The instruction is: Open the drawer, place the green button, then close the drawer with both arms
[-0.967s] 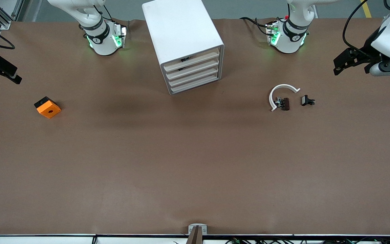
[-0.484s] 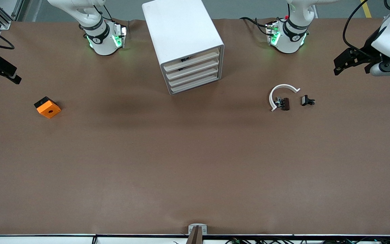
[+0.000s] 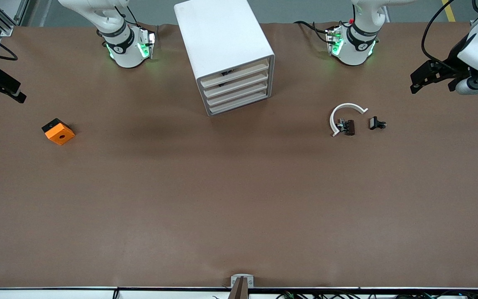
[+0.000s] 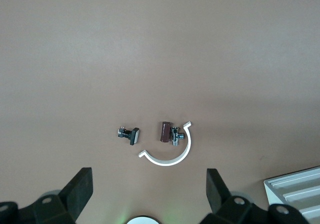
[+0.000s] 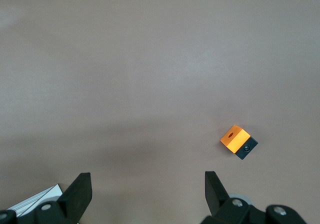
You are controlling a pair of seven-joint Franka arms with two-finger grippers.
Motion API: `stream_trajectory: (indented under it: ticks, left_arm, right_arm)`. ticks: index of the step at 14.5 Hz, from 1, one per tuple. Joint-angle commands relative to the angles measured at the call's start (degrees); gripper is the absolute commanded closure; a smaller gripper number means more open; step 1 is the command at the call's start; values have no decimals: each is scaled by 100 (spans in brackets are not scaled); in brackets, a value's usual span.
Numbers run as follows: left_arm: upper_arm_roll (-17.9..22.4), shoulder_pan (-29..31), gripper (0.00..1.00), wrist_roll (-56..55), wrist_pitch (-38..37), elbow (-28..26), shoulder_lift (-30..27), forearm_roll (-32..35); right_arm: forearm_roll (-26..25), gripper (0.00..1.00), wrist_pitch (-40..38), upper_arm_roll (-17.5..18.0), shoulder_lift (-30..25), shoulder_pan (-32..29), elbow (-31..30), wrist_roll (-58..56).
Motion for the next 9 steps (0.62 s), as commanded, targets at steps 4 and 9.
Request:
stream_trajectory:
  ticks: [4,9]
  left_arm:
    - [51,-46,0,-78,-18,246,169,14]
    - [51,-46,0,-149,-18,246,187,14]
  right_arm:
    - [-33,0,-47,58,49,-72,108,21]
    - [-24,0,-47,58,49,-37,108,30]
